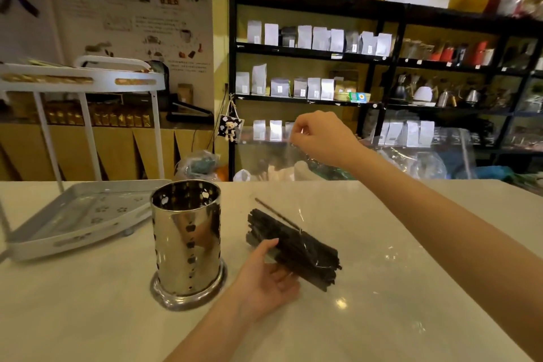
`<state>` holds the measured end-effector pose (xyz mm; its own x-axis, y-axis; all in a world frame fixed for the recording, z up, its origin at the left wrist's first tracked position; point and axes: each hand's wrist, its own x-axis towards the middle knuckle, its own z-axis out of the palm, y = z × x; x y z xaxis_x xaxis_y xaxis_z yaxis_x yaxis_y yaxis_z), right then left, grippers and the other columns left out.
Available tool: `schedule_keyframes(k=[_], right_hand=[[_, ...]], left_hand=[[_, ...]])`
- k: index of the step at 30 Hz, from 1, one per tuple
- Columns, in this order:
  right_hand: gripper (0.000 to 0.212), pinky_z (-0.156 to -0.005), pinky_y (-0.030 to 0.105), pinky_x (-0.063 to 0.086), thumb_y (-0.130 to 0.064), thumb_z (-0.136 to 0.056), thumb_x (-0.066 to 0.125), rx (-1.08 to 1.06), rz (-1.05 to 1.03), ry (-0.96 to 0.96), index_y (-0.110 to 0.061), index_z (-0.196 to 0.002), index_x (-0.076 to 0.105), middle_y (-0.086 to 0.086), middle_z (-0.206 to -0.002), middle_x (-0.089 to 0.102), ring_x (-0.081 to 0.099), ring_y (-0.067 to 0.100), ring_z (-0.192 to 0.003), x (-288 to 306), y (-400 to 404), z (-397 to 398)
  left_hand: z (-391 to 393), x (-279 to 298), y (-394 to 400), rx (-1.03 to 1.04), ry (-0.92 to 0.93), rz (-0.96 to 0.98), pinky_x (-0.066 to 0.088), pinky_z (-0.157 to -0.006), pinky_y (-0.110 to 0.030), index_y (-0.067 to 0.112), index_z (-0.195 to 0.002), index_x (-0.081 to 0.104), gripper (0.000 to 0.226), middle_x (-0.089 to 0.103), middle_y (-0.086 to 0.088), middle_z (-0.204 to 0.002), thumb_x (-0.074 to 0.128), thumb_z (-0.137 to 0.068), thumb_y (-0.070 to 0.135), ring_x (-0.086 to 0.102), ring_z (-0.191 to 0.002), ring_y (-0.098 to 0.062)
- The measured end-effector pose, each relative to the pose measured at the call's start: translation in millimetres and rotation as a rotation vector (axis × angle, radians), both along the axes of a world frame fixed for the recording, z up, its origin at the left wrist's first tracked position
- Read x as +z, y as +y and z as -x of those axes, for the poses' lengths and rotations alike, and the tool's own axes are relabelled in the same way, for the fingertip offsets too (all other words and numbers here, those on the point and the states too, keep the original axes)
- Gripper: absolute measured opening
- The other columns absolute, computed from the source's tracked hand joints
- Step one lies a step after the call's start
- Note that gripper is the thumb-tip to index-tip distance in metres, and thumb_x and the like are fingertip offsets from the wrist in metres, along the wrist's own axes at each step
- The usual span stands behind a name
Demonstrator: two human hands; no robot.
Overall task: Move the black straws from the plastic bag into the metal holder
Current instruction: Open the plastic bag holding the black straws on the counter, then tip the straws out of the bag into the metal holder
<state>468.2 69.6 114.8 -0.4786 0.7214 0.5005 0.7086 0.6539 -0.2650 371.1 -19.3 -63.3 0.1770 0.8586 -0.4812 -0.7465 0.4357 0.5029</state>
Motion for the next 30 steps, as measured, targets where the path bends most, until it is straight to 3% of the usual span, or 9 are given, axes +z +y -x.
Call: schedule_keyframes(k=[4, 9, 13, 17, 20, 24, 27, 30], right_hand=[[0.018, -0.061, 0.029, 0.045, -0.014, -0.086, 0.051, 0.012, 0.033, -0.004, -0.005, -0.084, 0.066, 0.004, -0.067, 0.059, 0.051, 0.017, -0.059, 6, 1, 3], [0.018, -0.056, 0.021, 0.043, -0.013, -0.086, 0.054, 0.046, 0.02, 0.085, -0.001, -0.085, 0.068, -0.003, -0.058, 0.053, 0.046, 0.01, -0.053, 23, 4, 0], [0.022, -0.038, 0.006, 0.035, -0.009, -0.082, 0.056, 0.057, 0.087, 0.333, 0.011, -0.081, 0.065, 0.005, -0.055, 0.05, 0.041, 0.007, -0.042, 45, 7, -1], [0.016, -0.036, 0.01, 0.033, -0.01, -0.087, 0.057, 0.144, 0.124, 0.526, -0.002, -0.074, 0.064, 0.003, -0.053, 0.047, 0.036, 0.0, -0.031, 69, 0, 3], [0.024, -0.034, 0.016, 0.031, -0.009, -0.084, 0.058, 0.174, 0.115, 0.637, -0.011, -0.061, 0.059, 0.004, -0.05, 0.047, 0.036, 0.007, -0.031, 88, -4, 10], [0.019, -0.035, 0.016, 0.032, -0.012, -0.084, 0.061, 0.174, 0.121, 0.749, -0.011, -0.065, 0.063, 0.005, -0.054, 0.051, 0.041, 0.011, -0.034, 105, -5, 23], [0.016, -0.034, 0.015, 0.033, -0.013, -0.085, 0.061, 0.172, 0.134, 0.741, -0.006, -0.07, 0.064, 0.007, -0.057, 0.053, 0.043, 0.009, -0.033, 110, -4, 34], [0.014, -0.032, 0.015, 0.035, -0.014, -0.085, 0.063, 0.13, 0.182, 0.759, -0.001, -0.081, 0.065, 0.005, -0.053, 0.053, 0.043, 0.008, -0.03, 105, 3, 44]], left_hand=[[-2, 5, -3, 0.023, -0.177, 0.019, 0.047, -0.083, -0.045, -0.005, -0.114, 0.048, 0.051, 0.058, -0.026, -0.114, 0.069, -0.072, 0.017, 0.056, -0.103, -0.039], [-5, 14, -1, 0.004, -0.199, -0.027, 0.05, -0.082, -0.046, -0.001, -0.112, 0.055, 0.057, 0.06, -0.023, -0.118, 0.074, -0.065, 0.024, 0.058, -0.103, -0.038], [0, 40, -2, 0.022, -0.222, -0.196, 0.053, -0.059, -0.036, 0.006, -0.114, 0.06, 0.055, 0.063, -0.021, -0.114, 0.066, -0.07, 0.04, 0.06, -0.092, -0.034], [18, 74, -4, 0.169, -0.258, -0.349, 0.048, -0.068, -0.037, 0.012, -0.116, 0.057, 0.058, 0.063, -0.019, -0.1, 0.065, -0.066, 0.042, 0.059, -0.083, -0.03], [36, 104, -13, 0.228, -0.283, -0.451, 0.052, -0.074, -0.043, 0.013, -0.113, 0.056, 0.05, 0.063, -0.022, -0.109, 0.065, -0.069, 0.035, 0.062, -0.095, -0.033], [70, 143, -19, 0.287, -0.108, -0.5, 0.05, -0.071, -0.042, 0.013, -0.095, 0.057, 0.032, 0.063, -0.02, -0.104, 0.065, -0.065, 0.025, 0.063, -0.087, -0.028], [101, 162, -20, 0.29, 0.037, -0.476, 0.049, -0.08, -0.045, 0.01, -0.094, 0.058, 0.03, 0.064, -0.018, -0.107, 0.067, -0.067, 0.021, 0.061, -0.093, -0.03], [133, 173, -18, 0.265, 0.148, -0.408, 0.048, -0.085, -0.046, 0.006, -0.084, 0.061, 0.019, 0.07, -0.017, -0.085, 0.067, -0.073, 0.02, 0.062, -0.09, -0.03]])
